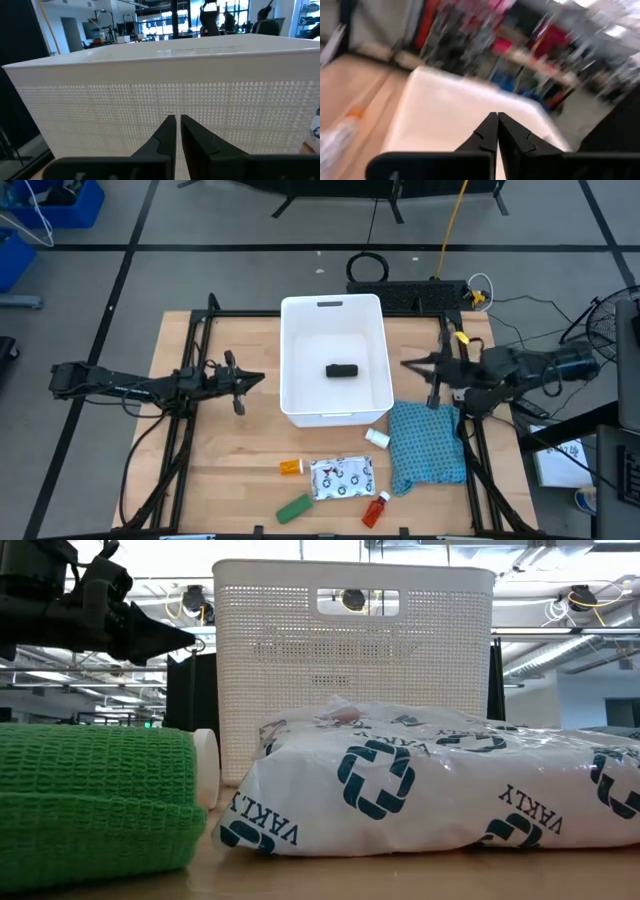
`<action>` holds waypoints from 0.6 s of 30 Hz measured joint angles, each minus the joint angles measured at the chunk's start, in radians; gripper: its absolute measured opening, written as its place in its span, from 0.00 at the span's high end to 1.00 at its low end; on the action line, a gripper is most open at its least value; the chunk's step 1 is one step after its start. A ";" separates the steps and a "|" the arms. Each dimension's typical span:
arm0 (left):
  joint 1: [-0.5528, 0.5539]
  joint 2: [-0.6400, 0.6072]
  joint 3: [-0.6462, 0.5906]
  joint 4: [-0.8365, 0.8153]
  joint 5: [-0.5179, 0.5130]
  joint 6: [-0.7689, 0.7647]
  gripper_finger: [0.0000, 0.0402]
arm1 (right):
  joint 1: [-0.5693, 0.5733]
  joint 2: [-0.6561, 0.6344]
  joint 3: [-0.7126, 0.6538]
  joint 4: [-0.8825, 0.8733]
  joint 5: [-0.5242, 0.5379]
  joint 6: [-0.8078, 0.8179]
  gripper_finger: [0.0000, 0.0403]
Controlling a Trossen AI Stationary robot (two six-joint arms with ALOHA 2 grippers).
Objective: Pick & place medical supplies in basket/bin
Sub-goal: Put the white pill bottle into the white bin
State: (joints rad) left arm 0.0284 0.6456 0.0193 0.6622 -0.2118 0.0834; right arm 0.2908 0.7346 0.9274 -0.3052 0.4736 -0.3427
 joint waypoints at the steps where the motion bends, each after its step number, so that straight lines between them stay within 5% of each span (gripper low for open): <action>1: 0.000 0.000 0.000 0.002 0.000 0.001 0.92 | 0.042 0.053 0.048 -0.073 0.028 0.031 0.99; 6: 0.000 0.000 0.000 0.003 0.000 0.043 0.92 | 0.239 0.290 0.203 -0.258 0.265 0.219 0.90; 15: 0.000 0.000 0.000 0.002 0.000 0.050 0.92 | 0.536 0.573 0.240 -0.158 0.714 0.441 0.56; 18: 0.000 0.000 0.000 0.002 0.000 0.047 0.92 | 0.594 0.640 0.240 -0.096 0.757 0.546 0.46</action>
State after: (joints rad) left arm 0.0284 0.6456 0.0193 0.6643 -0.2119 0.1308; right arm 0.8846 1.3746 1.1675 -0.4010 1.2304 0.2033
